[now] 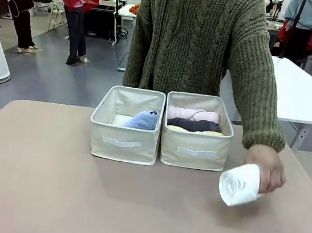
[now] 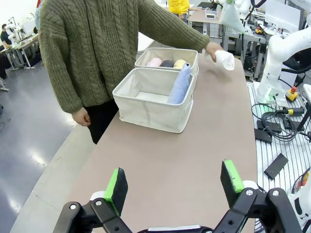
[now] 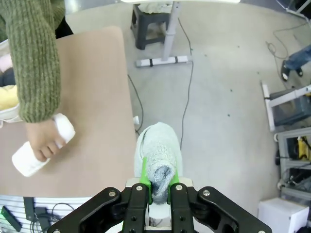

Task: Sort the towels based on their folding style.
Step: Pick up another triangle-folded towel from the table and place it in the left Fabric basket.

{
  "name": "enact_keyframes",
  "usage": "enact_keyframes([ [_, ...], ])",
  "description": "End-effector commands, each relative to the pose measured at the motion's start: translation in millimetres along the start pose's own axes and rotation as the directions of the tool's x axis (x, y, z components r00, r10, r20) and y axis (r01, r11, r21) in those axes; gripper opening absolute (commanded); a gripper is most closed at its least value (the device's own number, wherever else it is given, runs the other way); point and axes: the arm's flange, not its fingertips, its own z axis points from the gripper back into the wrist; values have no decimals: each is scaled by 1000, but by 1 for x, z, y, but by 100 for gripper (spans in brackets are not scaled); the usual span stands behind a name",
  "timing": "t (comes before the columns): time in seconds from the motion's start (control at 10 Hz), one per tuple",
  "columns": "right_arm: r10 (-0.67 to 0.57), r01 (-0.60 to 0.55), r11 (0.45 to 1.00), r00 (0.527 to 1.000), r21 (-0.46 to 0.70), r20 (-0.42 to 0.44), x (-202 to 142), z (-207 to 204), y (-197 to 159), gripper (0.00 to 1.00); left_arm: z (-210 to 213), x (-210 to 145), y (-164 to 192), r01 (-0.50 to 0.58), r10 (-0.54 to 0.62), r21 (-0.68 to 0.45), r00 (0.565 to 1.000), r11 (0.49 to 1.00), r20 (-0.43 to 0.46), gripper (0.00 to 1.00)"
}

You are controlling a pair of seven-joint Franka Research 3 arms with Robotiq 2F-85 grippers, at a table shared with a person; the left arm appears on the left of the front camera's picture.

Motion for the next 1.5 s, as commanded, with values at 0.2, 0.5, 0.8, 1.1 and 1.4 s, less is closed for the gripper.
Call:
enact_keyframes([
  [0.2,8,-8,1000,1000,16,14,8,-1,5,3,2,0,-3,12,-12,-7,1000,1000,-5,100],
  [0.5,46,-47,998,999,31,16,16,-4,16,3,2,0,-3,12,-12,-7,1000,1000,-5,100],
  [0.8,229,-227,972,973,57,-20,62,-24,78,3,2,0,-3,12,-12,-7,1000,1000,-5,100],
  [1.1,437,-429,897,897,103,-66,125,-51,180,3,2,0,-3,12,-12,-7,1000,1000,-5,100],
  [1.4,520,-501,848,849,175,-88,146,-75,229,3,2,0,-3,12,-12,-7,1000,1000,-5,100],
])
